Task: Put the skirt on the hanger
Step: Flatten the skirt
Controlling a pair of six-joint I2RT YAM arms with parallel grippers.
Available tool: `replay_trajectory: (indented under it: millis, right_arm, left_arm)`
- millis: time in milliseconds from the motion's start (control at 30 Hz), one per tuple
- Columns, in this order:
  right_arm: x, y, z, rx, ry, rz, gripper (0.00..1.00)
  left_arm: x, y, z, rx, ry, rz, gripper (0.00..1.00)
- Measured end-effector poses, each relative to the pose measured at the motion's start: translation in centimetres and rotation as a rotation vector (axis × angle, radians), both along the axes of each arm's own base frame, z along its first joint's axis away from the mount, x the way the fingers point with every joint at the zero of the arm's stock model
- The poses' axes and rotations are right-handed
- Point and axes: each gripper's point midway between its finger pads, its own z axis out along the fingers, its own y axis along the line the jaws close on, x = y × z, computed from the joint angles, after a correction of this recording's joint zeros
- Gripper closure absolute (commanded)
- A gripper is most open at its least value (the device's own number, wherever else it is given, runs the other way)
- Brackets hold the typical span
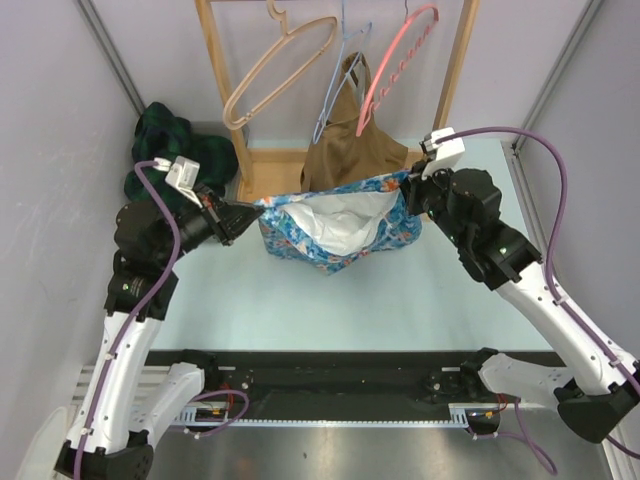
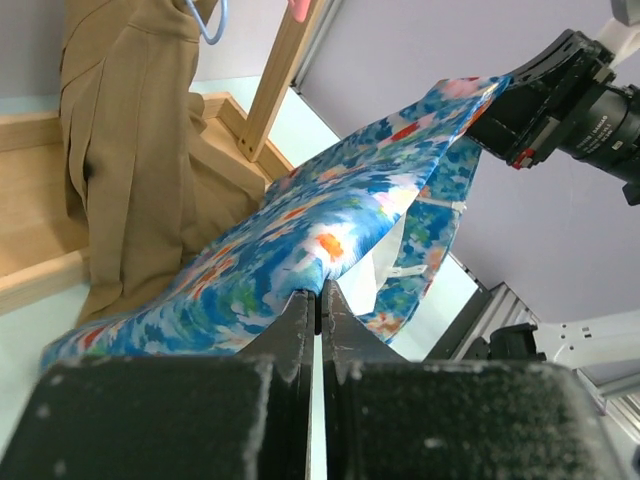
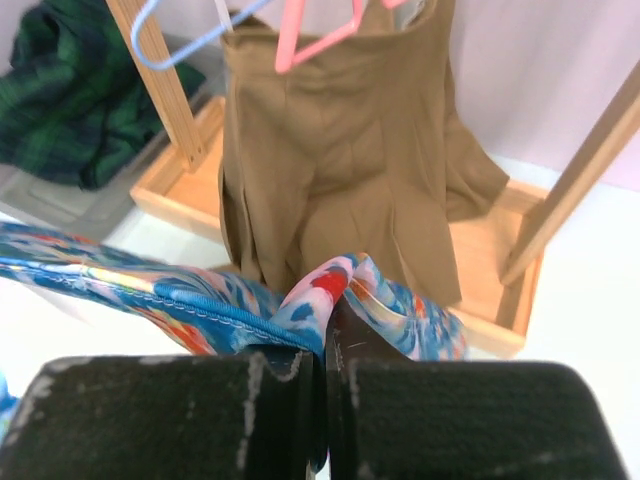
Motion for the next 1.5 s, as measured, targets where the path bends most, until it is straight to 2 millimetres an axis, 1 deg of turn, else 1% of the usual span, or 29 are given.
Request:
replay_trajectory:
  millis: [133, 200, 267, 333, 400, 433, 500, 567, 633, 667, 700, 733, 767, 800, 833, 867, 900, 933, 967, 1000, 1033, 1067, 1100, 1133, 1200, 1267, 1367, 1433, 1500]
  right_arm:
    - [-1.3, -0.5, -1.0, -0.037, 0.047, 0.027, 1.00]
    - [-2.6, -0.7, -1.1, -0.044, 0.064, 0.061, 1.00]
    - [-4.2, -0.8, -0.8, -0.038, 0.066, 0.105, 1.00]
    - [-5.7, -1.1, 0.2, -0.022, 0.052, 0.144, 1.00]
    - [-7.2, -1.4, 1.8, 0.003, 0.018, 0.179, 1.00]
    - [-7.8, -1.5, 2.8, 0.016, -0.002, 0.194, 1.00]
    - [-8.8, -1.5, 4.8, 0.043, -0.044, 0.225, 1.00]
    - [-8.9, -1.2, 6.0, 0.055, -0.064, 0.240, 1.00]
    - [-8.0, -0.6, 6.3, 0.057, -0.066, 0.237, 1.00]
    - [-7.3, -0.3, 6.0, 0.056, -0.055, 0.225, 0.97]
    - [-6.3, 0.0, 5.3, 0.052, -0.032, 0.207, 0.96]
    - [-5.0, 0.5, 4.1, 0.046, 0.006, 0.186, 0.94]
    - [-3.8, 0.8, 2.6, 0.045, 0.046, 0.163, 0.79]
    - [-2.7, 1.0, 0.9, 0.045, 0.091, 0.139, 0.68]
    - [-1.6, 1.3, -0.9, 0.044, 0.140, 0.121, 0.56]
    - [-0.4, 1.6, -3.6, 0.038, 0.208, 0.097, 0.39]
    - [0.4, 1.8, -6.6, 0.028, 0.282, 0.076, 0.34]
    - [1.0, 1.9, -10.4, 0.002, 0.371, 0.054, 0.31]
    - [1.3, 1.9, -12.8, -0.007, 0.433, 0.034, 0.26]
    - [1.3, 1.7, -15.4, -0.026, 0.496, 0.013, 0.25]
    - [1.2, 1.6, -17.5, -0.045, 0.550, -0.004, 0.23]
    - [0.9, 1.3, -19.0, -0.061, 0.588, -0.021, 0.22]
    - [0.8, 1.1, -19.6, -0.069, 0.606, -0.031, 0.21]
    - [0.7, 0.9, -19.8, -0.069, 0.612, -0.043, 0.21]
    - [1.0, 0.8, -18.9, -0.053, 0.583, -0.053, 0.21]
    - [1.2, 0.7, -17.8, -0.035, 0.551, -0.062, 0.23]
    - [1.1, 0.6, -17.0, -0.018, 0.532, -0.061, 0.25]
    - [1.0, 0.8, -17.3, -0.010, 0.541, -0.059, 0.25]
    - [0.2, 0.9, -19.1, -0.019, 0.581, -0.056, 0.25]
  left_arm:
    - [-0.7, -0.1, 0.1, 0.012, -0.020, -0.021, 1.00]
    - [-1.7, 0.1, 0.0, 0.025, -0.031, -0.026, 1.00]
    - [-3.1, 0.3, 0.3, 0.035, -0.054, -0.033, 1.00]
    - [-4.6, 0.4, 0.8, 0.040, -0.090, -0.045, 1.00]
    - [-5.9, 0.5, 1.5, 0.046, -0.125, -0.054, 1.00]
    - [-6.5, 0.6, 2.2, 0.049, -0.145, -0.056, 1.00]
    - [-7.6, 0.9, 4.5, 0.056, -0.200, -0.049, 1.00]
    - [-7.8, 1.2, 6.9, 0.055, -0.251, -0.029, 1.00]
    - [-7.0, 1.5, 8.7, 0.051, -0.283, 0.005, 1.00]
    - [-6.2, 1.6, 8.7, 0.050, -0.277, 0.022, 0.99]
    - [-5.1, 1.6, 8.4, 0.047, -0.253, 0.041, 0.95]
    - [-3.7, 1.5, 7.7, 0.042, -0.216, 0.057, 0.91]
    - [-2.0, 1.4, 6.4, 0.038, -0.169, 0.075, 0.82]
    - [-0.2, 1.3, 4.5, 0.038, -0.110, 0.093, 0.61]
    - [1.2, 1.2, 2.5, 0.041, -0.055, 0.107, 0.52]
    - [2.7, 1.1, -0.5, 0.050, 0.020, 0.125, 0.45]
    - [3.7, 1.1, -3.9, 0.062, 0.103, 0.145, 0.33]
    - [4.8, 1.3, -8.7, 0.094, 0.220, 0.181, 0.31]
    - [4.9, 1.4, -11.8, 0.125, 0.289, 0.200, 0.27]
    - [4.6, 1.6, -14.8, 0.158, 0.358, 0.218, 0.25]
    - [4.0, 2.0, -17.4, 0.195, 0.416, 0.240, 0.23]
    - [3.4, 2.3, -19.0, 0.223, 0.447, 0.261, 0.20]
    - [3.1, 2.7, -19.8, 0.242, 0.456, 0.283, 0.20]
    - [2.9, 3.1, -20.0, 0.251, 0.445, 0.308, 0.19]
    - [2.9, 4.0, -19.0, 0.243, 0.393, 0.365, 0.19]
    - [3.0, 4.8, -17.5, 0.214, 0.319, 0.412, 0.19]
    - [2.8, 5.0, -17.1, 0.191, 0.276, 0.423, 0.20]
    - [2.8, 4.7, -18.3, 0.192, 0.290, 0.408, 0.20]
    - [2.7, 4.4, -20.6, 0.217, 0.341, 0.392, 0.20]
